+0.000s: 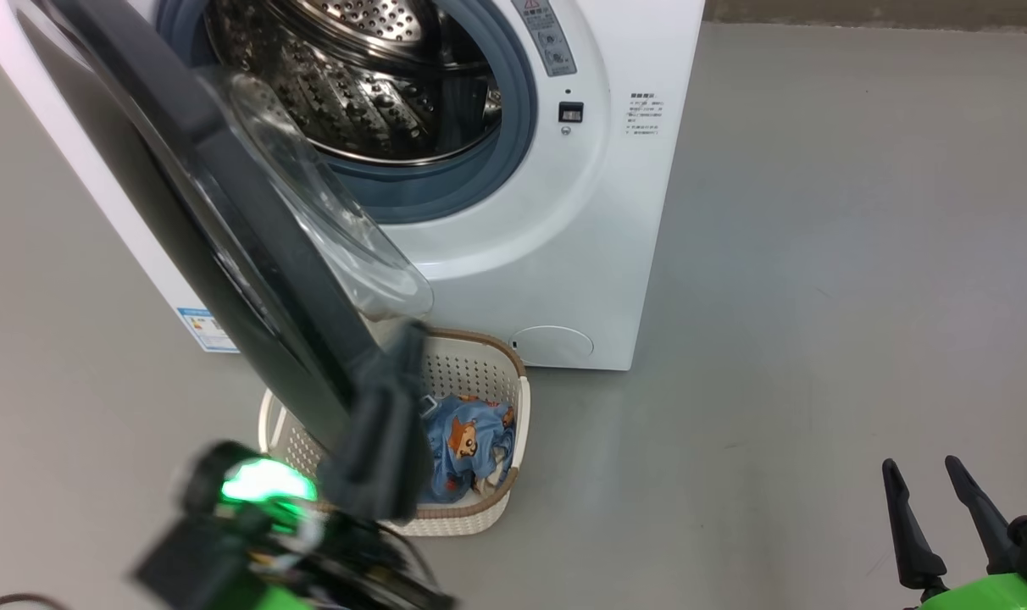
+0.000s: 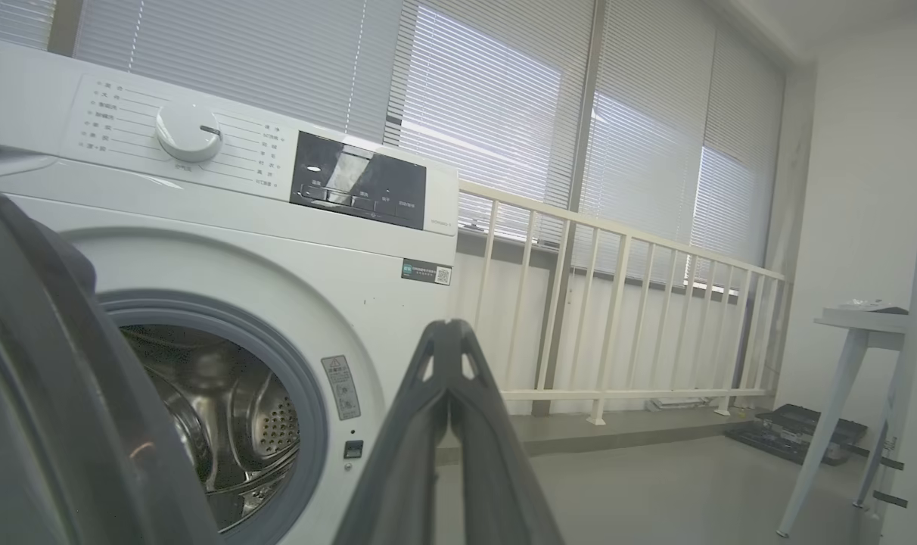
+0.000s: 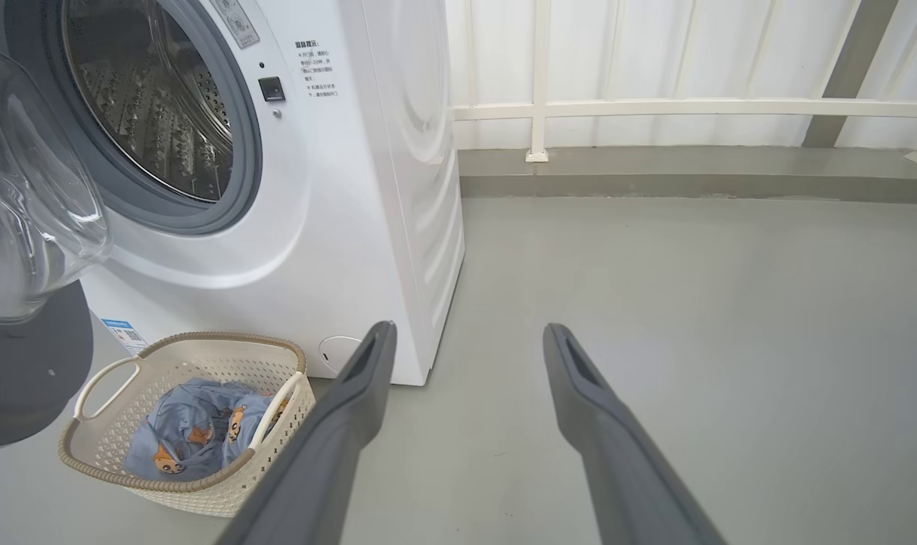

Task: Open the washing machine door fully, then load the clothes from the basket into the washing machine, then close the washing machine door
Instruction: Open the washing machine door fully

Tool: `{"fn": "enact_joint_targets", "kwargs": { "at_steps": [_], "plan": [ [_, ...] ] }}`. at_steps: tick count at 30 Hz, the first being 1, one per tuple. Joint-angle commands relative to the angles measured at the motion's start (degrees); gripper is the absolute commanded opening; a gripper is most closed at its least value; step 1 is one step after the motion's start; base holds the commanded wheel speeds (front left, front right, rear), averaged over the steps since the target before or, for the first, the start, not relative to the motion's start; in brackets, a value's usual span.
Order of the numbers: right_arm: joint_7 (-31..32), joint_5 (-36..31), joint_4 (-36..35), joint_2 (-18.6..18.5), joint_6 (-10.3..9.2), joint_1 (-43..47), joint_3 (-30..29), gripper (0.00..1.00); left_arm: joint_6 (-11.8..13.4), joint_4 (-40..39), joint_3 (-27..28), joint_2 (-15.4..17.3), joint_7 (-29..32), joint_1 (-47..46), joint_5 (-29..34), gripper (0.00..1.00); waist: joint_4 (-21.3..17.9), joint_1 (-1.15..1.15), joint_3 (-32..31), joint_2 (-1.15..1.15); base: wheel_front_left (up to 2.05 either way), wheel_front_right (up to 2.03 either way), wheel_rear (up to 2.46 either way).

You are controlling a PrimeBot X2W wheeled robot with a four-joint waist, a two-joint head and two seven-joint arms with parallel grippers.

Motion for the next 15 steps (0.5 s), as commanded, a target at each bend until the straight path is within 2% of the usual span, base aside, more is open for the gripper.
{"fn": "enact_joint_targets", "kwargs": {
  "at_steps": [1,4,6,15],
  "plan": [
    [-0.70,-0.46,-1.51,-0.99,0.16,-0.08,0.97,1.00,-0.15,-1.18,0.25,0.40,0.31,-0.68,-0.24,0.00,-0.04,0.00,0.07,0.00,0.00,0.00,0.00],
    [-0.70,-0.71,-1.45,-0.89,0.16,0.06,0.94,1.00,-0.15,2.95,-4.72,0.17,1.46,-0.51,-0.63,0.00,-0.09,0.00,0.00,0.00,0.00,0.00,0.00],
    [-0.70,-0.95,-1.44,-0.73,0.16,0.20,0.91,1.00,-0.15,9.01,-7.13,-0.25,2.00,-0.52,-2.73,0.00,-0.20,0.00,-0.13,0.00,0.00,0.00,0.00],
    [-0.70,-1.14,-1.53,-0.46,0.16,0.42,0.87,1.00,0.05,25.06,-6.64,-0.80,0.96,-2.89,-6.78,0.00,-0.37,0.00,-0.39,0.00,0.00,0.00,0.00]
  ]
}}
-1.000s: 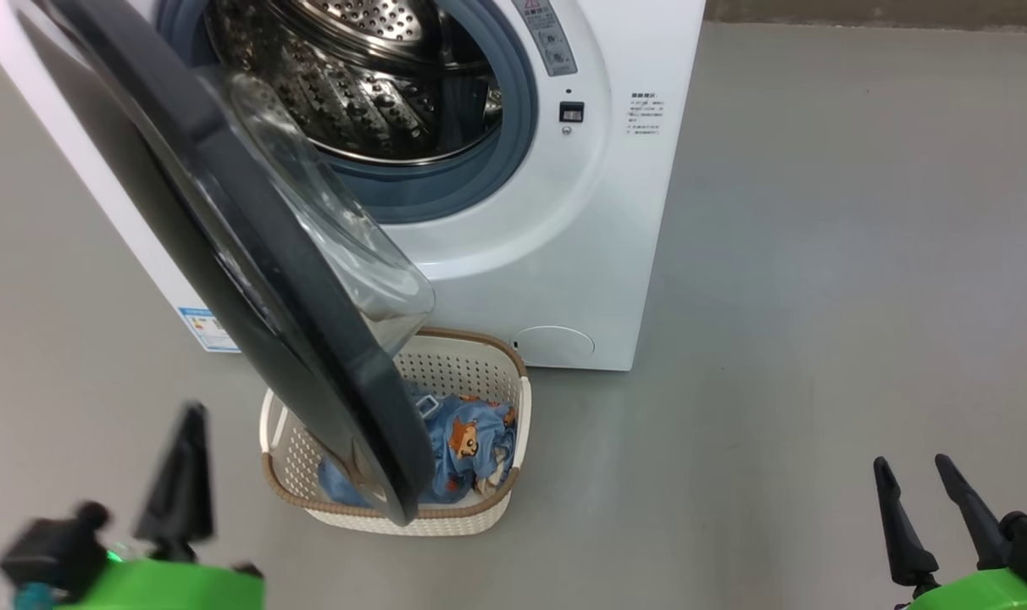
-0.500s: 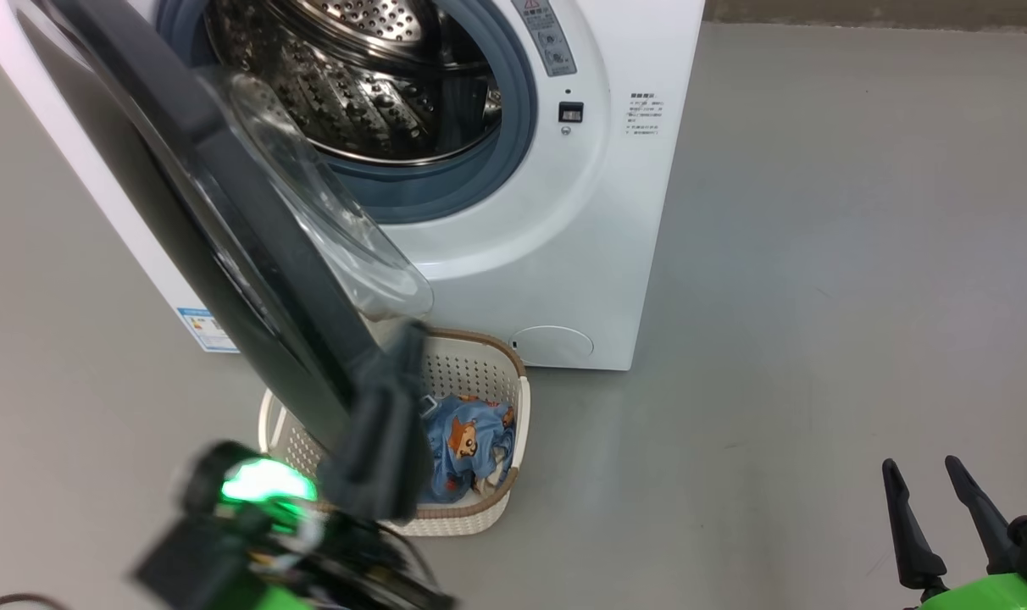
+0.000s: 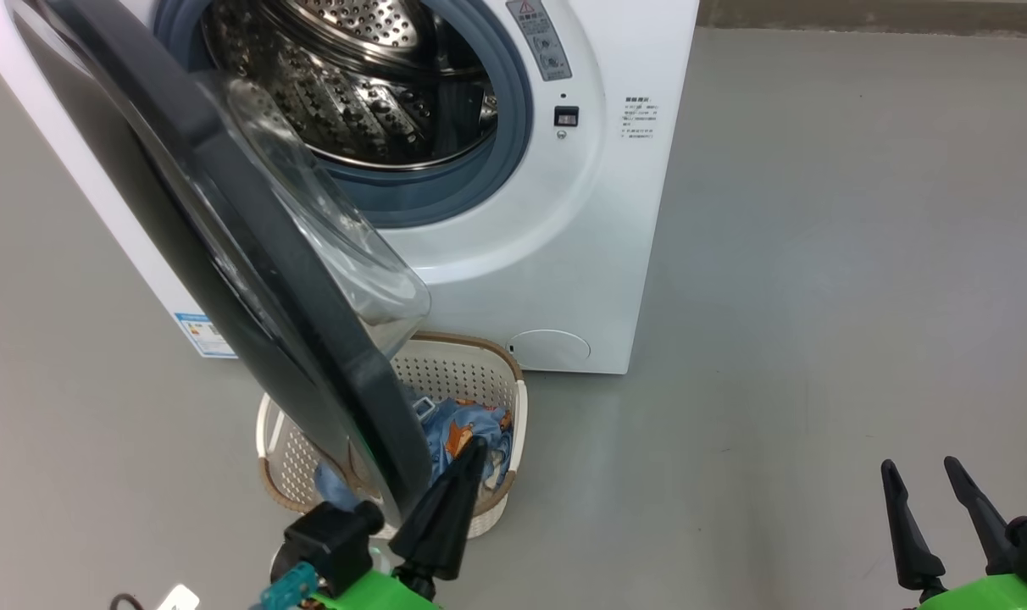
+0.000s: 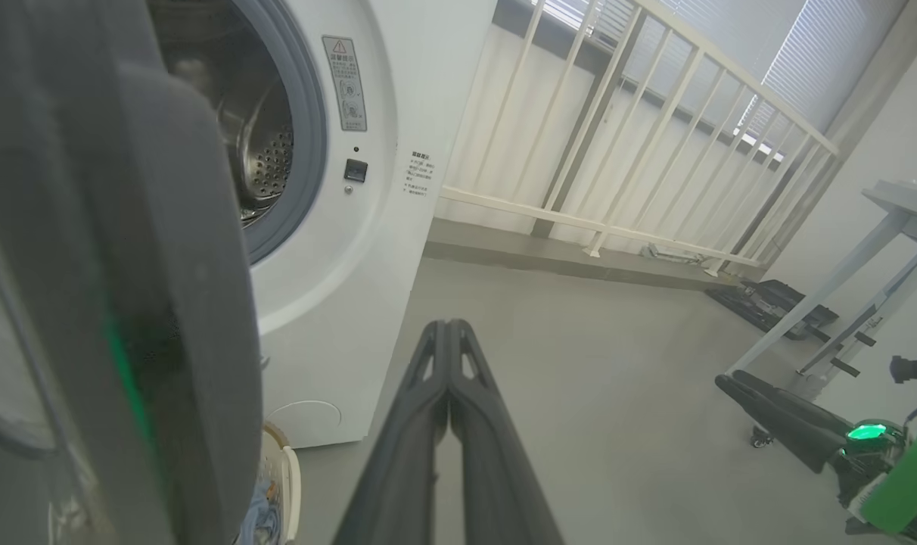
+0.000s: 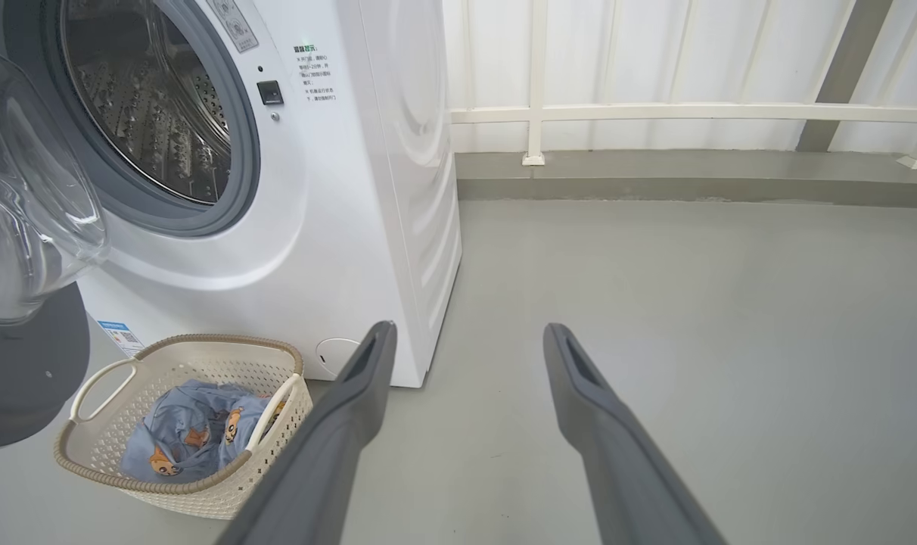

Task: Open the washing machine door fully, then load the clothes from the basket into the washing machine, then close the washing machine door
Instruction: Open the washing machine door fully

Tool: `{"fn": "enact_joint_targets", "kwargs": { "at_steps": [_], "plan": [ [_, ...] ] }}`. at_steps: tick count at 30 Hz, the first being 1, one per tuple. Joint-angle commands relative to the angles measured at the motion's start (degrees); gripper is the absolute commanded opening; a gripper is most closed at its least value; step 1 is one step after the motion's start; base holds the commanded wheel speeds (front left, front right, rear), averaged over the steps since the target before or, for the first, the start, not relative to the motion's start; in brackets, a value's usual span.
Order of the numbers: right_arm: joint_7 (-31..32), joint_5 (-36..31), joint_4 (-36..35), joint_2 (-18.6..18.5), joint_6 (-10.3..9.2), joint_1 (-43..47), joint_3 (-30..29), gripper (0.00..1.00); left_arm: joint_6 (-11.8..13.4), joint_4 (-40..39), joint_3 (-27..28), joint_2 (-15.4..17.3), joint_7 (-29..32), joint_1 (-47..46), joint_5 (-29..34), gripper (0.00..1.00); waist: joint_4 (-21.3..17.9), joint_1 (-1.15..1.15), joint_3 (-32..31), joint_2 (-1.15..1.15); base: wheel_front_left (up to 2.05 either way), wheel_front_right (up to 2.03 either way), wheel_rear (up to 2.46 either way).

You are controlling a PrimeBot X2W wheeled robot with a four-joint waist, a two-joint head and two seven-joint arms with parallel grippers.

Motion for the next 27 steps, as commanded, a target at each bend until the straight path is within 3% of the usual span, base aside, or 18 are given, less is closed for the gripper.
{"fn": "enact_joint_targets", "kwargs": {
  "at_steps": [1,14,27],
  "plan": [
    [-0.70,-0.66,-1.54,-0.68,0.16,0.46,1.08,1.00,0.04,1.16,2.54,-0.14,-1.02,-3.04,-1.26,0.00,0.05,0.00,-0.03,0.00,0.00,0.00,0.00],
    [-0.70,-0.80,-1.60,-0.74,0.16,0.40,1.08,1.00,-0.05,10.50,4.44,-0.36,-2.65,-7.70,-3.52,0.00,0.45,0.00,0.12,0.00,0.00,0.00,0.00],
    [-0.70,-1.00,-1.96,-0.53,0.16,0.38,0.93,1.00,-0.12,11.41,8.78,-0.43,-2.83,-7.78,-3.68,0.00,1.95,0.00,0.52,0.00,0.00,0.00,0.00]
  ]
}}
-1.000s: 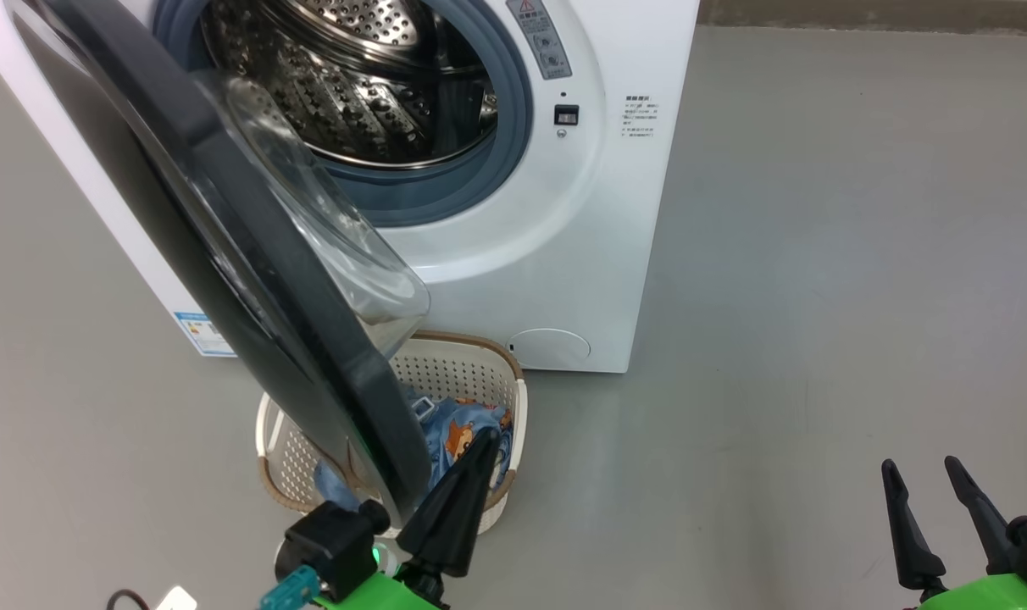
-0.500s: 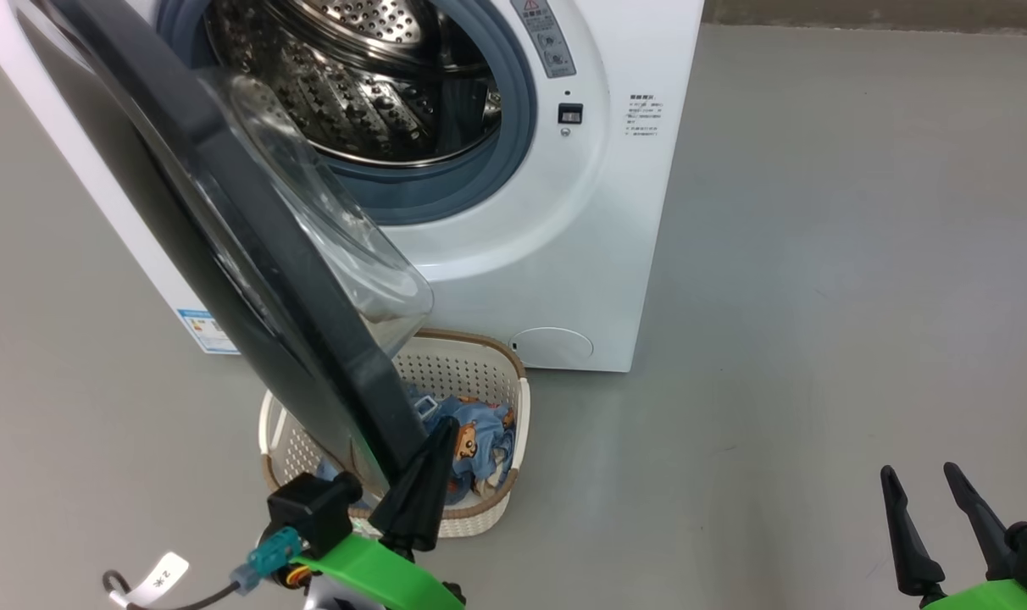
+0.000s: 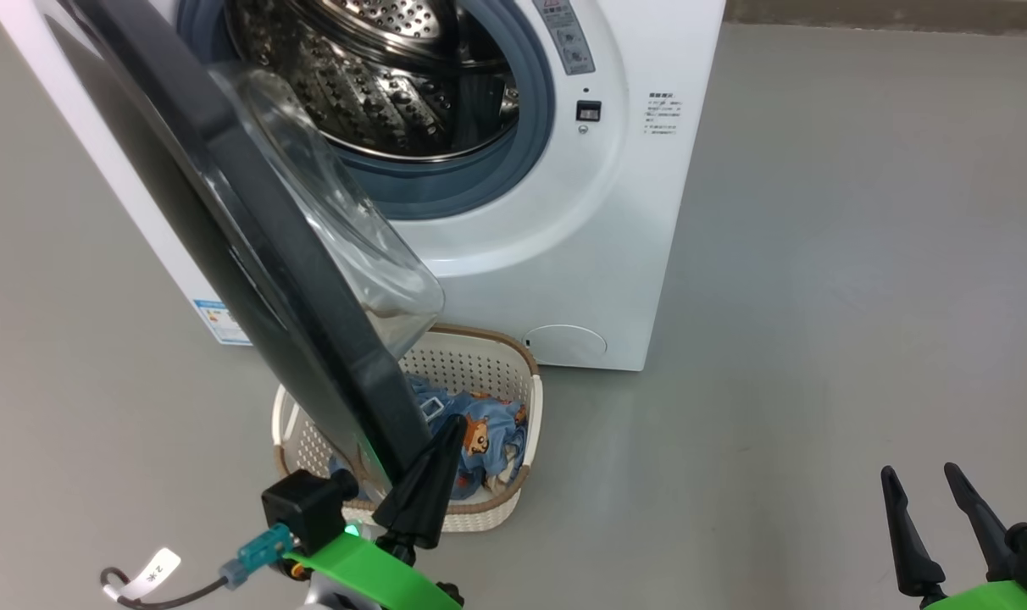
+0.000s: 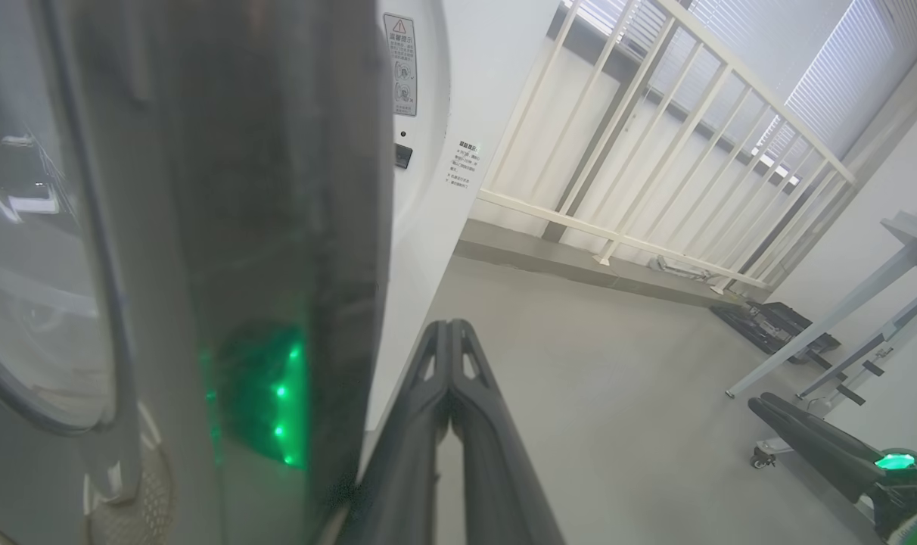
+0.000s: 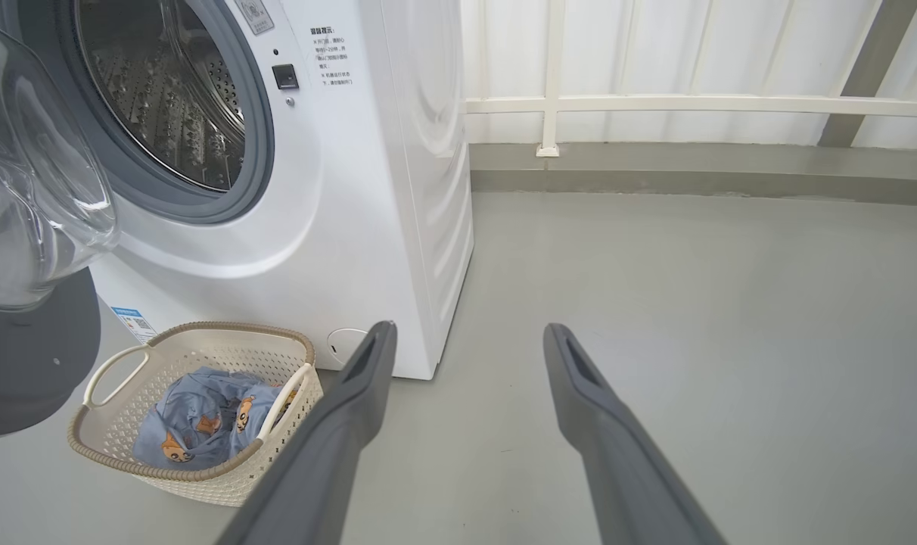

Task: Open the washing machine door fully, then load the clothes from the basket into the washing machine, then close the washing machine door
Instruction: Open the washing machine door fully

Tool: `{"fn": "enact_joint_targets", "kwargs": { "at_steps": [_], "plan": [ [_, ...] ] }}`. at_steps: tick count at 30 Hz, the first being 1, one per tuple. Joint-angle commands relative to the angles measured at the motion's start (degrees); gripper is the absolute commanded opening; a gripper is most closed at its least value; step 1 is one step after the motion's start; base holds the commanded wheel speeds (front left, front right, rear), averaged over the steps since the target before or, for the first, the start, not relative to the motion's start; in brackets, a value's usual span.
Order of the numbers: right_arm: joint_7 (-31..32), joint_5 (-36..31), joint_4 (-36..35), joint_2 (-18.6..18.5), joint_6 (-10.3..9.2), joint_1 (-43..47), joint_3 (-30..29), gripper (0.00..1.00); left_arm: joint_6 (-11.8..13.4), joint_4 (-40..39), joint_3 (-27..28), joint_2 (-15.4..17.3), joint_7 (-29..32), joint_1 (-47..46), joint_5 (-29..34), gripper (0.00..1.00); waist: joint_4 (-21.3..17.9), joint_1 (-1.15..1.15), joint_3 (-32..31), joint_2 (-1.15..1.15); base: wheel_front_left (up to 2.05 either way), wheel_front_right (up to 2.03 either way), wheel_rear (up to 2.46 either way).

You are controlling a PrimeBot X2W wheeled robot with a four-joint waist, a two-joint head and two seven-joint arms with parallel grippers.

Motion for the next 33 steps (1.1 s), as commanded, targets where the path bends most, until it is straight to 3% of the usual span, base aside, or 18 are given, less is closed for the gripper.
{"fn": "enact_joint_targets", "kwargs": {
  "at_steps": [1,18,33],
  "plan": [
    [-0.70,-0.61,-1.61,-0.76,0.16,-0.47,1.01,1.00,0.48,-1.31,4.48,1.55,-0.79,-2.48,-0.28,0.00,0.36,0.00,0.17,0.00,0.00,0.00,0.00],
    [-0.70,-0.82,-1.81,-0.41,0.16,-0.50,1.01,1.00,0.58,-5.75,10.53,1.70,-0.79,3.65,2.21,0.00,3.78,0.00,0.66,0.00,0.00,0.00,0.00],
    [-0.70,-0.94,-1.84,-0.52,0.16,-0.52,0.76,1.00,5.68,-12.34,16.39,4.36,-0.80,10.34,4.81,0.00,8.10,0.00,1.48,0.00,0.00,0.00,0.00]
  ]
}}
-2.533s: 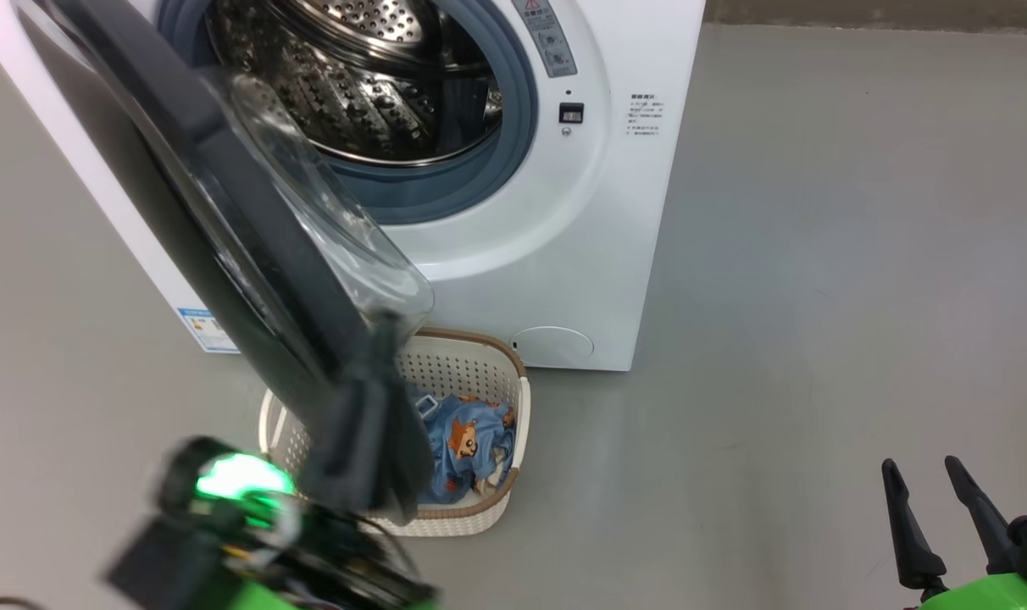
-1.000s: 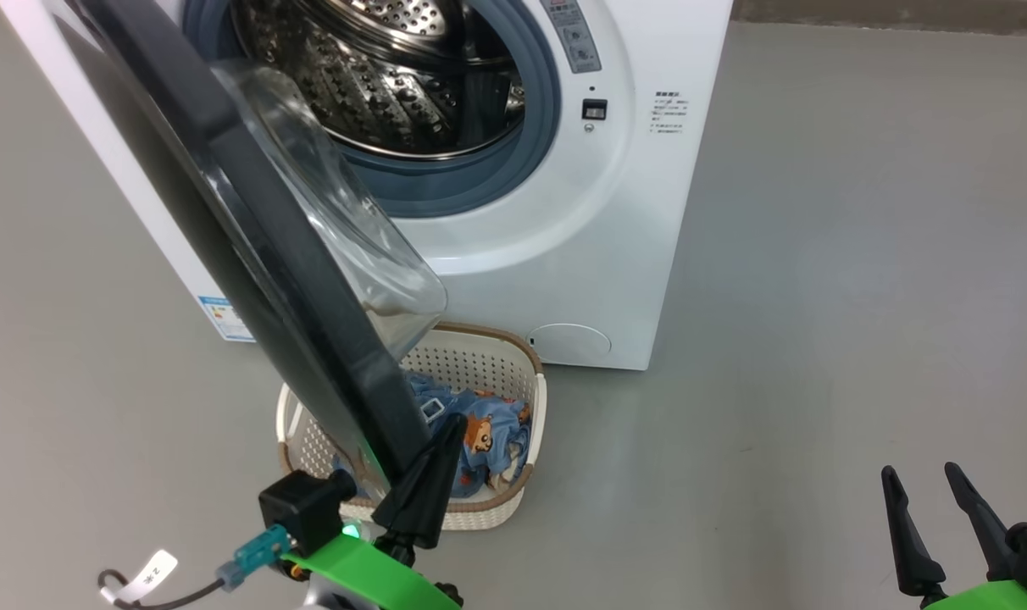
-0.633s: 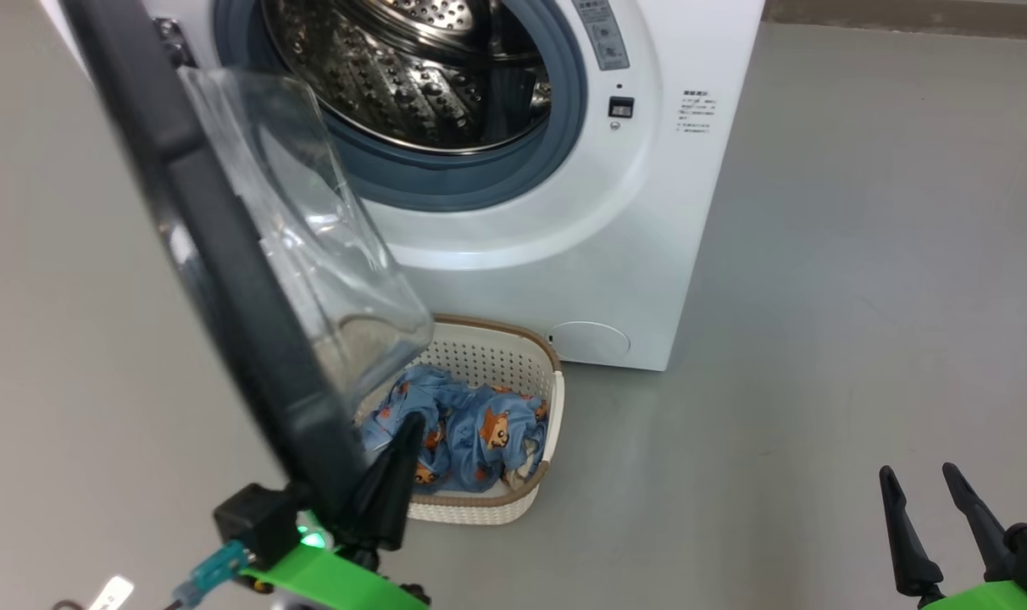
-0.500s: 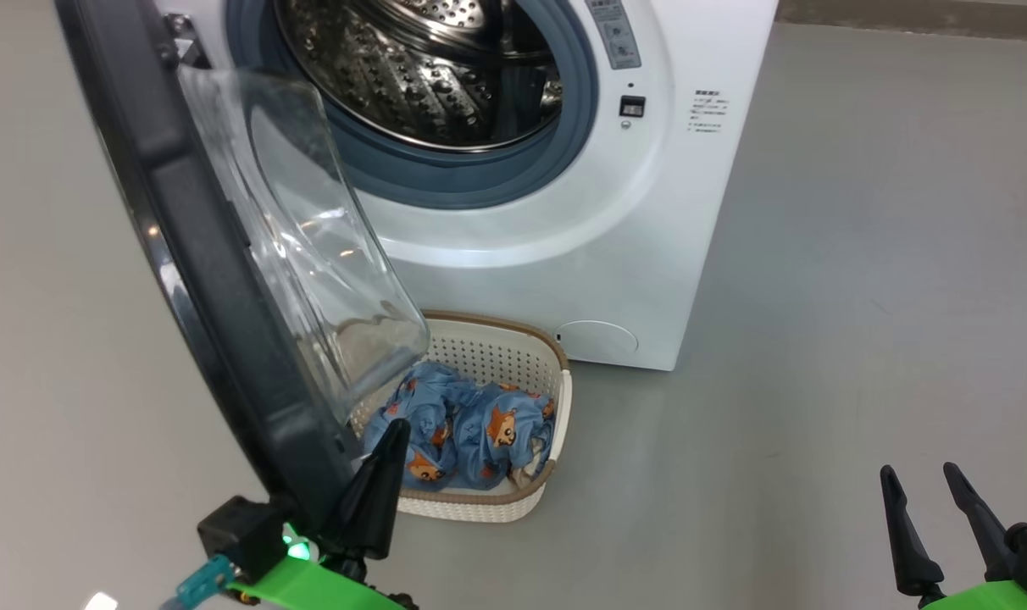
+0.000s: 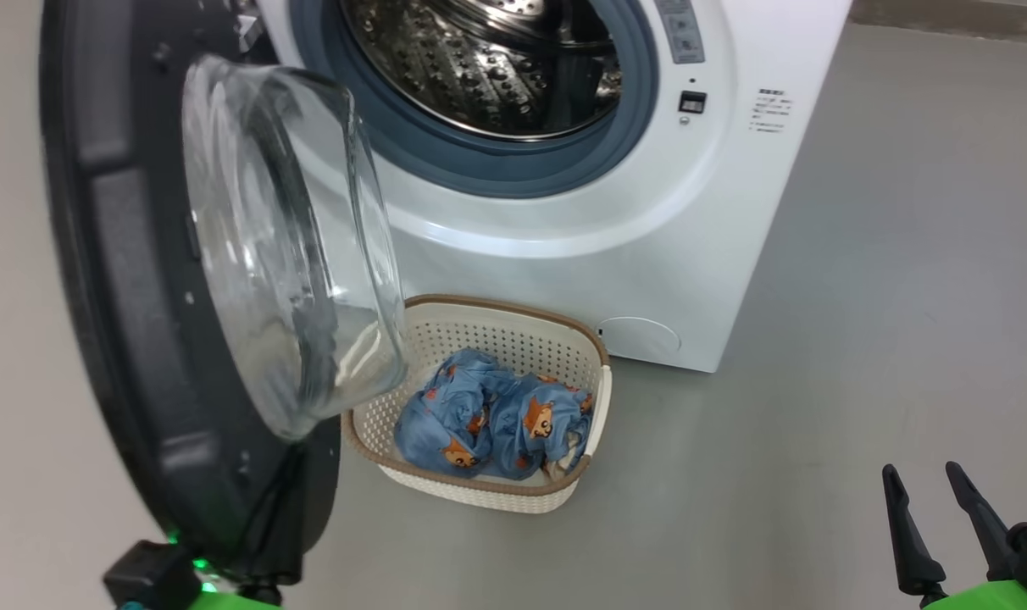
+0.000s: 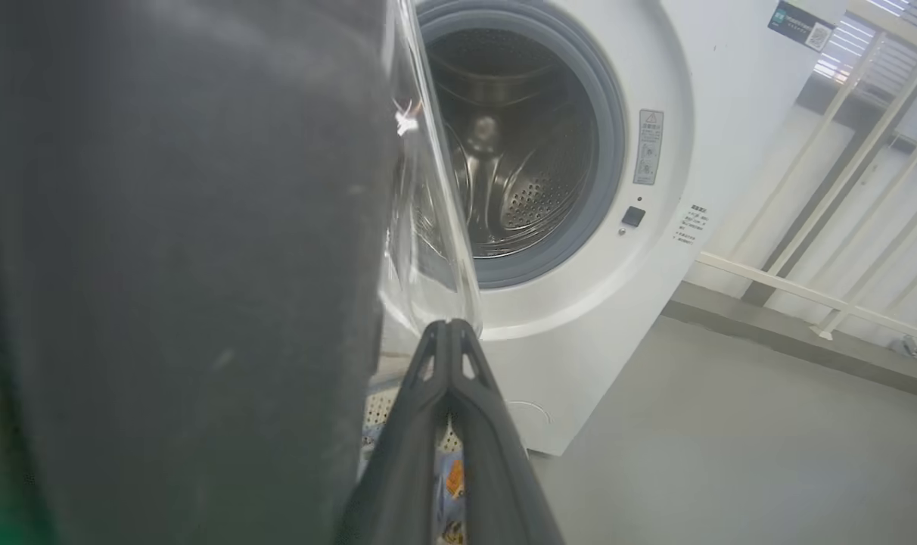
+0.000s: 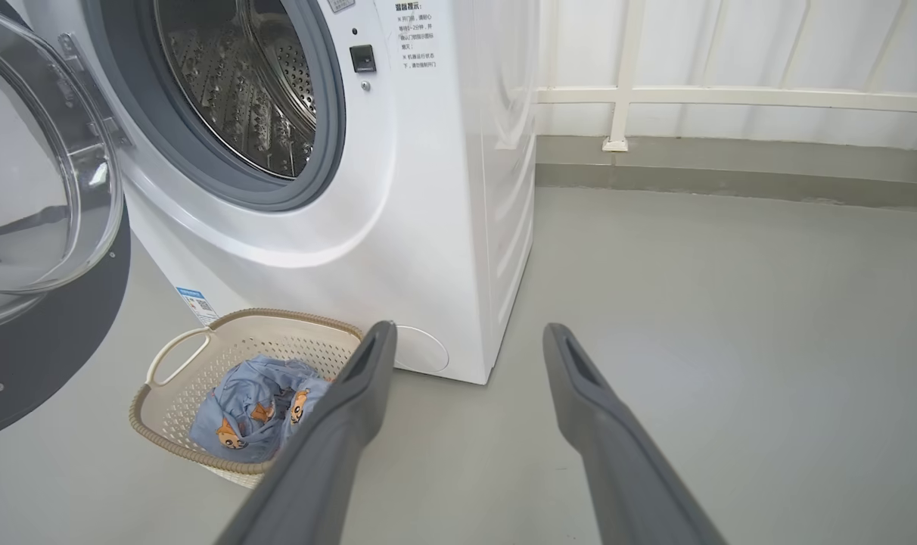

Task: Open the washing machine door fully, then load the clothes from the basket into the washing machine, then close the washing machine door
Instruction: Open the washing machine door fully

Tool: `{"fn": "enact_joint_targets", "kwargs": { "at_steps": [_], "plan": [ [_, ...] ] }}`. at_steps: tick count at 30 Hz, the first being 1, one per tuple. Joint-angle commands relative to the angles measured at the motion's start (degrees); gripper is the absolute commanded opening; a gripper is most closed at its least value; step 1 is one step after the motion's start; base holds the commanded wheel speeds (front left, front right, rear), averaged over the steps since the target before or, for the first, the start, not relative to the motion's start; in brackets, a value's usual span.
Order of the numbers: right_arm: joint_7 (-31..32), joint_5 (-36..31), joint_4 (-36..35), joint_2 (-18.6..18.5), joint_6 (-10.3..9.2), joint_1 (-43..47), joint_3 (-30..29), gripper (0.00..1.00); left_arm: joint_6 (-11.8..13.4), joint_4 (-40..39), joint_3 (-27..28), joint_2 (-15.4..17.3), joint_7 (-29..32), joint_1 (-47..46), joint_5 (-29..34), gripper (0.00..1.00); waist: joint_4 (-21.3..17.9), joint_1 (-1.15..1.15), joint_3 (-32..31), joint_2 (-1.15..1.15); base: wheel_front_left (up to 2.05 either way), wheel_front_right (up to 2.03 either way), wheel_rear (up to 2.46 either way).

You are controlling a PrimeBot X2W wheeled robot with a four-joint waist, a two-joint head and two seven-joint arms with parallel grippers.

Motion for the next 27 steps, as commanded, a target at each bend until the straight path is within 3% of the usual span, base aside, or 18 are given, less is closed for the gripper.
{"fn": "enact_joint_targets", "kwargs": {
  "at_steps": [1,19,27],
  "plan": [
    [-0.70,-0.84,-1.42,-0.98,0.16,-0.62,1.33,1.00,0.90,-1.42,3.38,1.60,-0.38,-0.92,0.06,0.00,0.63,0.00,0.25,0.00,0.00,0.00,0.00],
    [-0.70,-1.02,-1.53,-1.27,0.16,-2.31,2.48,1.00,5.97,3.58,16.68,6.83,-0.38,-3.17,-1.07,0.00,0.89,0.00,2.55,0.00,0.00,0.00,0.00],
    [-0.70,-1.17,-1.83,-1.07,0.16,-2.94,2.44,1.00,6.09,6.70,22.51,8.65,-0.38,-5.73,-1.10,0.00,0.30,0.00,4.06,0.00,0.00,0.00,0.00]
  ]
}}
